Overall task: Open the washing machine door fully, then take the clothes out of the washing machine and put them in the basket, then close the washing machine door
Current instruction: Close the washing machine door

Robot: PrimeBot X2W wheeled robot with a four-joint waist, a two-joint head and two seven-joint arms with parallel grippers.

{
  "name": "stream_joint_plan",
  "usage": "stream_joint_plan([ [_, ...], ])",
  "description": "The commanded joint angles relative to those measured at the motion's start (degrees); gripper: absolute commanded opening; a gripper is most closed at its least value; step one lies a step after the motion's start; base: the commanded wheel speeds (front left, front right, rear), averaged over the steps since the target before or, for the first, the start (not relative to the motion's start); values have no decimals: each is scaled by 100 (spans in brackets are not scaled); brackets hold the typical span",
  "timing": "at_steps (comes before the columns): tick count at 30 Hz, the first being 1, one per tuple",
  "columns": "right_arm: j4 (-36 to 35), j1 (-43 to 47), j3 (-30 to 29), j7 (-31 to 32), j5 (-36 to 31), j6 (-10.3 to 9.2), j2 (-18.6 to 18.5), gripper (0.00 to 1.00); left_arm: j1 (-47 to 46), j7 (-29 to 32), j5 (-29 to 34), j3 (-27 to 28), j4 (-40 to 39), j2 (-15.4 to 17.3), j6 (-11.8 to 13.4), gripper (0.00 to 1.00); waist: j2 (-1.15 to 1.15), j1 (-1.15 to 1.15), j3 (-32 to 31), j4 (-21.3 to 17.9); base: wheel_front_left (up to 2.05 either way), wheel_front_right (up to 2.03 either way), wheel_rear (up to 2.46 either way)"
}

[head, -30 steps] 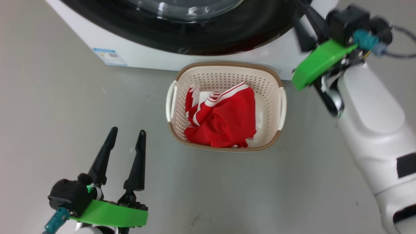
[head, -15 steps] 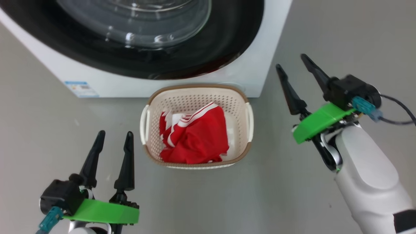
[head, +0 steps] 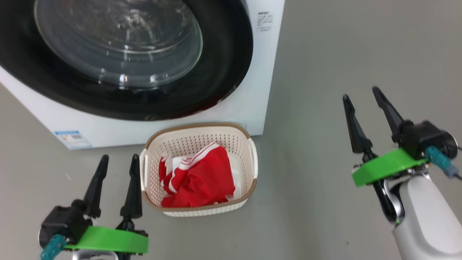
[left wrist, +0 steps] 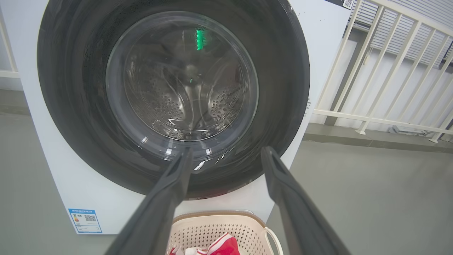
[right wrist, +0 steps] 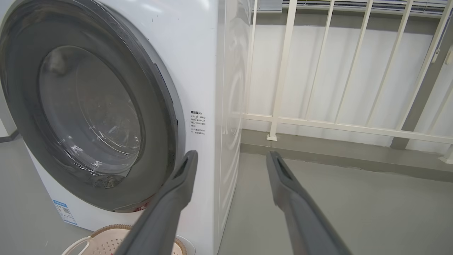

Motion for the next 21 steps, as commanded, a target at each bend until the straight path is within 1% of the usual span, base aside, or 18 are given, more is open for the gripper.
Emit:
stream_joint_plan([
  [1,-249,157,31,-35,-80,-20,37,100,49,-51,25,235,-100,83,14,100,0,0,-281,-164,0,0,0],
  [9,-633,951,-159,-35,-215,-20,30,100,372,-51,21,390,-72,129,-5,100,0,0,-698,-269,0,0,0],
  [21,-1113,1720,-305,-35,-281,-20,76,100,952,-51,158,430,-247,151,73,100,0,0,-1125,-275,0,0,0],
])
